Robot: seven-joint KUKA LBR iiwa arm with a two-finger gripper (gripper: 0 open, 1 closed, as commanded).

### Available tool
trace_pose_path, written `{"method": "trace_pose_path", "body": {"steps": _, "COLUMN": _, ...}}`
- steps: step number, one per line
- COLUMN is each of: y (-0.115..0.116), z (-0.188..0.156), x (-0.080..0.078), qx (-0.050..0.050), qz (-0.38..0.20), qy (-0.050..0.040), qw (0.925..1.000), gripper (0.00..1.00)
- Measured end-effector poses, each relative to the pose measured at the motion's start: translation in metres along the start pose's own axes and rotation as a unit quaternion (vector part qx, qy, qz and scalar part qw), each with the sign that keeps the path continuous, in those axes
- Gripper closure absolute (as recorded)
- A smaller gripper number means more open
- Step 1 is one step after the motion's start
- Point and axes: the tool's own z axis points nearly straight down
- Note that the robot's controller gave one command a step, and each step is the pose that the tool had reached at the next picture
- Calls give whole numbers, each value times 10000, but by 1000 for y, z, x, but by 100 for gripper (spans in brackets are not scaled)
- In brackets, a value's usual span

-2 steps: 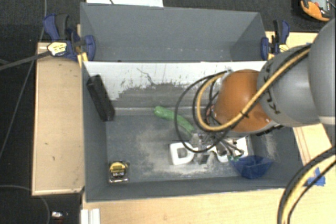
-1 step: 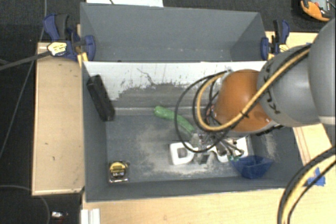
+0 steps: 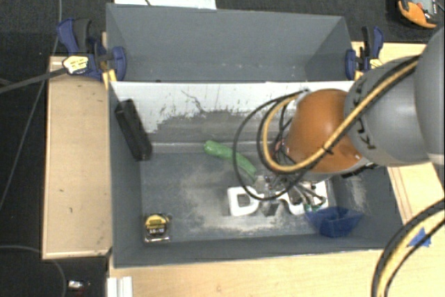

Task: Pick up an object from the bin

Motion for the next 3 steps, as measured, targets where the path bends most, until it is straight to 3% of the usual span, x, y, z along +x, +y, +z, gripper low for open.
{"method": "trace_pose_path", "body": {"steps": 1, "y": 0, "z": -33, "x": 2, "qx": -3, "qz": -4, "qy": 42, "qw": 10000, "gripper": 100}}
{"method": "trace_pose_path", "body": {"steps": 3, "y": 0, "z": -87, "x": -2, "qx": -1, "qz": -17, "qy": -15, "qw": 10000, "gripper": 100}}
